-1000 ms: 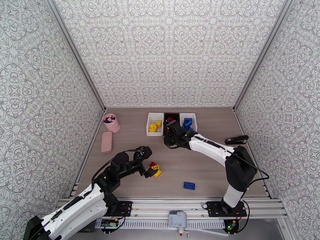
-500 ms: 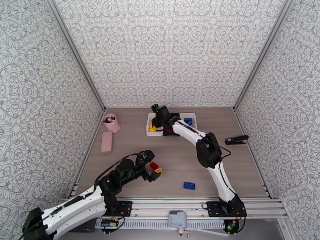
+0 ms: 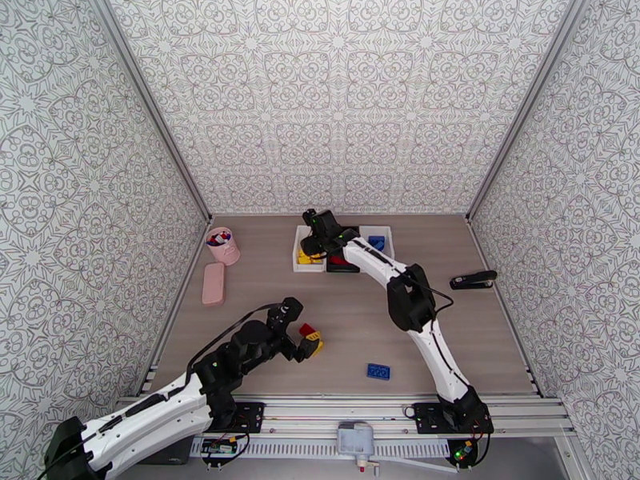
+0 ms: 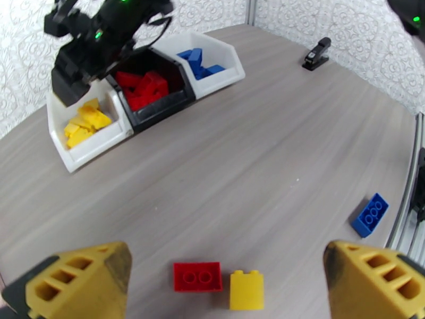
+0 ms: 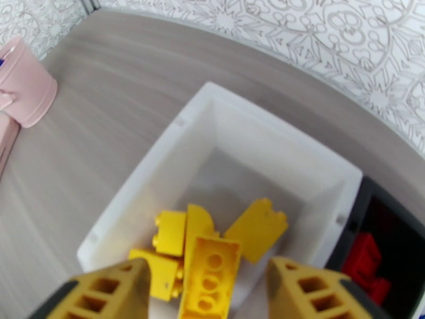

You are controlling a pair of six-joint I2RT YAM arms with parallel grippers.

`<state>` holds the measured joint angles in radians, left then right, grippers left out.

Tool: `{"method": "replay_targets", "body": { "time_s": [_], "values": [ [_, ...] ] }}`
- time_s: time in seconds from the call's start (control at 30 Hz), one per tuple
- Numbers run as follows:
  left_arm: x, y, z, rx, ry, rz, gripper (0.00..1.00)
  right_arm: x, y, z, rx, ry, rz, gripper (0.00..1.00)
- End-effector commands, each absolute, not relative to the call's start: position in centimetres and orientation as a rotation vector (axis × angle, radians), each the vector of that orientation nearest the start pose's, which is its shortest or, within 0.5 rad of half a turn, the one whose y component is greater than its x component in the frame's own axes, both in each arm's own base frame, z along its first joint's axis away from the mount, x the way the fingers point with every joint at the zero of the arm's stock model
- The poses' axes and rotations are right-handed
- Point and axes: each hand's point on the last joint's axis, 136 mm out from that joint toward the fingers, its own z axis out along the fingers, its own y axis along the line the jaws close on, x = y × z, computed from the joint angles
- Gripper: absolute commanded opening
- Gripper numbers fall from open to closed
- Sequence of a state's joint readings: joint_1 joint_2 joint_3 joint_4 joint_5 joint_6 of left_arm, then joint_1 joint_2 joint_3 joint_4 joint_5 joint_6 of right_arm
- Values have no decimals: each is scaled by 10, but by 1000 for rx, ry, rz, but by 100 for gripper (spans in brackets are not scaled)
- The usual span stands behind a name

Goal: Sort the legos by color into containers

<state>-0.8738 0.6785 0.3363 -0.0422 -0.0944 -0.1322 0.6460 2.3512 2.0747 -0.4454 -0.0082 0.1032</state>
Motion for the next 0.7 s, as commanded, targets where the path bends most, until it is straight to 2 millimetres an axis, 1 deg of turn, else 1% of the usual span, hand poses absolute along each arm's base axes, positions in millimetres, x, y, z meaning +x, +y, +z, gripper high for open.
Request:
{"method": "replay_targets", "body": {
  "time_s": [0.0, 0.07, 0.17, 0.27, 0.4, 0.47, 0.57, 0.67],
  "values": [
    [197, -205, 150, 570, 2000, -575, 100, 495, 379, 195, -611, 2095, 470, 70],
    [195, -203, 144, 551, 2053, -575, 100, 480, 364, 202, -608, 2076, 467, 75],
    [191, -203, 132, 544, 2148, -570, 100, 456, 336, 210, -612, 2049, 467, 81],
    [187, -206, 118, 557, 2242, -553, 100, 428, 306, 211, -647, 2045, 455, 86],
    [183, -212, 107, 574, 2359, -541, 100, 388, 266, 210, -732, 2080, 428, 90],
    [181, -215, 99, 588, 2417, -532, 100, 369, 250, 214, -762, 2102, 469, 90],
    [179, -221, 84, 649, 2488, -502, 100, 337, 240, 215, -851, 2126, 507, 90],
    [179, -226, 71, 721, 2551, -454, 99, 312, 231, 208, -920, 2178, 523, 91]
  ]
}}
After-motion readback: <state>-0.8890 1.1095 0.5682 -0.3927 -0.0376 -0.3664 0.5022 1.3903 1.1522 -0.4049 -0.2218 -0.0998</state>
